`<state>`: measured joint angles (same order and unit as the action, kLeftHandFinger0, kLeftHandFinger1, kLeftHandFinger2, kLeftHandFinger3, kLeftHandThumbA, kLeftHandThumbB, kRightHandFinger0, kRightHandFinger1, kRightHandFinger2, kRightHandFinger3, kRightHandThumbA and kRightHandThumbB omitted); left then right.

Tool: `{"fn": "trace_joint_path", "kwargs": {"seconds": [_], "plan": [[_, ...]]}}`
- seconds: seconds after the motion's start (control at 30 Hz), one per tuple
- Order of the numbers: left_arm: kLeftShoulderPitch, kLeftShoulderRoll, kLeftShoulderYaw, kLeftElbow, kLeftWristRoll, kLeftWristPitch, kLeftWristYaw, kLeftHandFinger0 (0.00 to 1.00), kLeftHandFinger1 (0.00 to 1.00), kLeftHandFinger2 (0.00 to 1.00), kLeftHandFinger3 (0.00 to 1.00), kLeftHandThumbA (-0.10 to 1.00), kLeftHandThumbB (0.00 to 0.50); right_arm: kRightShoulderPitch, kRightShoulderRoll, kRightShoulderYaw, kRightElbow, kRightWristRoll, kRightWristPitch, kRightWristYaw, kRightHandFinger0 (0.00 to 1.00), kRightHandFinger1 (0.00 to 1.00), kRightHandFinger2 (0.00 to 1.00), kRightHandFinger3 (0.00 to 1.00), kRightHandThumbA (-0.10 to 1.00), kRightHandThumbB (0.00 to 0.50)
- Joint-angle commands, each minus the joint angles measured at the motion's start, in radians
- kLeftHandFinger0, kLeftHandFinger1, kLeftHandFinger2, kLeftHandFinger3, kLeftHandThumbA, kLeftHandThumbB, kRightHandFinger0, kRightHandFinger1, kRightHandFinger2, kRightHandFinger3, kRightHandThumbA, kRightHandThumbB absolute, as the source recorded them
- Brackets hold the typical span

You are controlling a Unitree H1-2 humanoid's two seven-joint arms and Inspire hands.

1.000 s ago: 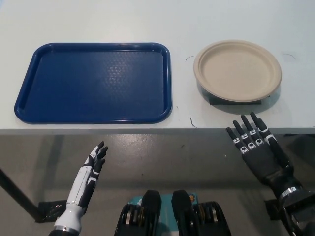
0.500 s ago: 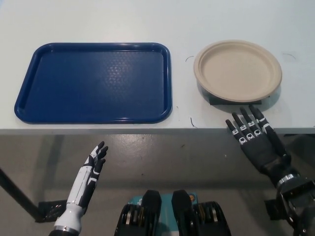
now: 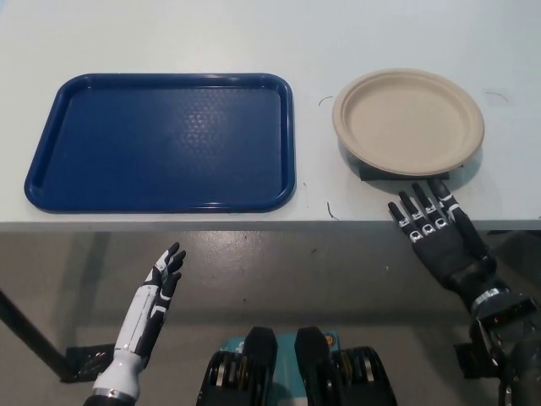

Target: Use the right hand to pick up a plate from a leveled surface and place it into a tray on the left side

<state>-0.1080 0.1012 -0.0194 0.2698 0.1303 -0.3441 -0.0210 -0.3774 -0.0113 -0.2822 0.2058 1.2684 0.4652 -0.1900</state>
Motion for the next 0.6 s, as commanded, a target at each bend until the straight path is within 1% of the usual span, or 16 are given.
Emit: {"fn": "trace_joint_path", "kwargs": {"seconds": [0.0, 0.1, 0.2, 0.3, 0.37, 0.4, 0.47, 0.5, 0.57], "plan": [[-0.027, 0.015, -0.007, -0.026, 0.007, -0.044, 0.0, 1.0, 1.0, 1.0, 1.0, 1.0, 0.154, -0.055, 0.004, -0.017, 0.018, -0.03, 0.003, 0.05, 1.0, 1.0, 1.0, 1.0, 1.0, 0.302], [-0.026, 0.015, -0.007, -0.029, 0.003, -0.039, -0.002, 1.0, 1.0, 1.0, 1.0, 1.0, 0.157, -0.07, 0.001, -0.017, 0.051, -0.052, -0.001, 0.065, 1.0, 1.0, 1.0, 1.0, 1.0, 0.294], [-0.028, 0.018, -0.009, -0.025, 0.014, -0.048, 0.002, 1.0, 1.0, 1.0, 1.0, 1.0, 0.151, -0.089, 0.002, -0.023, 0.075, -0.066, -0.007, 0.066, 1.0, 1.0, 1.0, 1.0, 1.0, 0.299], [-0.027, 0.016, -0.008, -0.023, -0.003, -0.043, -0.006, 1.0, 1.0, 1.0, 1.0, 1.0, 0.159, -0.109, 0.002, -0.03, 0.098, -0.078, -0.012, 0.076, 1.0, 1.0, 1.0, 1.0, 1.0, 0.331], [-0.026, 0.016, -0.009, -0.025, -0.001, -0.043, -0.006, 1.0, 1.0, 1.0, 1.0, 1.0, 0.157, -0.124, 0.003, -0.036, 0.114, -0.088, -0.015, 0.085, 1.0, 1.0, 1.0, 1.0, 1.0, 0.339], [-0.027, 0.017, -0.01, -0.022, 0.001, -0.045, -0.006, 1.0, 1.0, 1.0, 1.0, 1.0, 0.154, -0.138, 0.001, -0.038, 0.13, -0.099, -0.019, 0.089, 1.0, 1.0, 1.0, 1.0, 1.0, 0.349], [-0.027, 0.017, -0.01, -0.02, 0.004, -0.048, -0.004, 1.0, 1.0, 1.0, 1.0, 1.0, 0.15, -0.151, 0.003, -0.045, 0.143, -0.109, -0.022, 0.084, 1.0, 1.0, 1.0, 1.0, 1.0, 0.355], [-0.028, 0.018, -0.011, -0.018, 0.003, -0.055, -0.004, 1.0, 1.0, 1.0, 1.0, 1.0, 0.136, -0.164, 0.0, -0.043, 0.163, -0.122, -0.027, 0.1, 1.0, 1.0, 1.0, 1.0, 1.0, 0.361], [-0.027, 0.018, -0.011, -0.018, 0.0, -0.057, -0.006, 1.0, 1.0, 1.0, 1.0, 1.0, 0.134, -0.177, 0.001, -0.049, 0.181, -0.132, -0.029, 0.104, 1.0, 1.0, 1.0, 1.0, 1.0, 0.367]]}}
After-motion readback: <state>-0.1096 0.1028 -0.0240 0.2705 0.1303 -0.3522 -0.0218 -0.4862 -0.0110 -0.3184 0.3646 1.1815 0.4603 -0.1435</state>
